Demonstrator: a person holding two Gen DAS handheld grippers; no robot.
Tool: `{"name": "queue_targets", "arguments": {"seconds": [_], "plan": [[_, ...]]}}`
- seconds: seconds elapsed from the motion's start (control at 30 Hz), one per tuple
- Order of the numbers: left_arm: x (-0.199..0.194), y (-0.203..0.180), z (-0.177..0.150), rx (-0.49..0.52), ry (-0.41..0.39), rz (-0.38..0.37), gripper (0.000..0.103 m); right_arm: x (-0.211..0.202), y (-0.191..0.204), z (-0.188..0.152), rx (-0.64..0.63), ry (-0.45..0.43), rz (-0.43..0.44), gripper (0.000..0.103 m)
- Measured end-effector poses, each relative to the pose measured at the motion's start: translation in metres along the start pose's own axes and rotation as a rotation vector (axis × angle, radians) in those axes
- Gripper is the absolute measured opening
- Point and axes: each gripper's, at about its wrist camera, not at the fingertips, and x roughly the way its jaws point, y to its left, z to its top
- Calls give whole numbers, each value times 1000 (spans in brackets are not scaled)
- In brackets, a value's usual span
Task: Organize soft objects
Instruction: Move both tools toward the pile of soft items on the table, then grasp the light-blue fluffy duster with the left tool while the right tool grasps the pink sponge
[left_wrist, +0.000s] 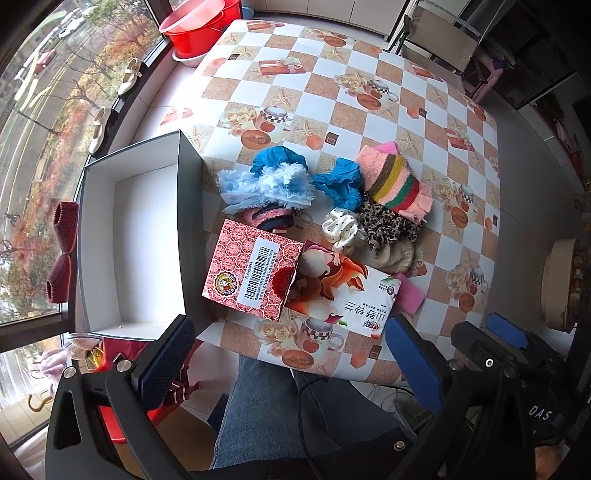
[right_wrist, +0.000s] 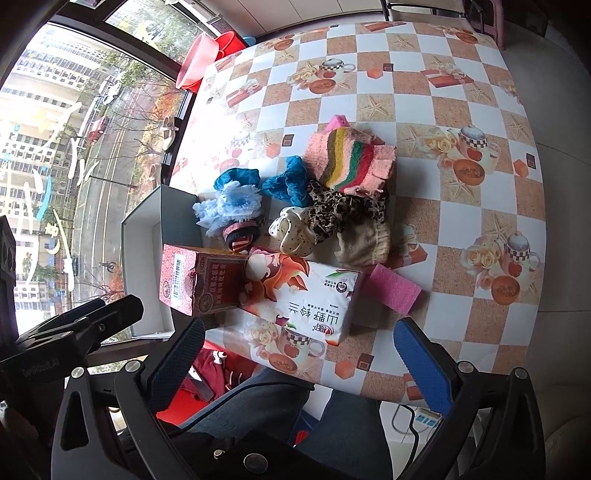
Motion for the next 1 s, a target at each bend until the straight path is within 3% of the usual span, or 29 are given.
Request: {"name": "queue_targets", "arguments": {"seconds": [0.47, 0.7, 1.0], "plan": [[2, 2, 14, 20, -6, -7, 103, 3, -13, -3, 71, -15, 14, 103], [30, 15, 41, 28, 63, -13, 103, 14, -26, -4, 164, -8, -6, 103], [76, 26, 102, 111, 135, -39, 103, 37, -36, 4, 301, -5, -52, 103]]}}
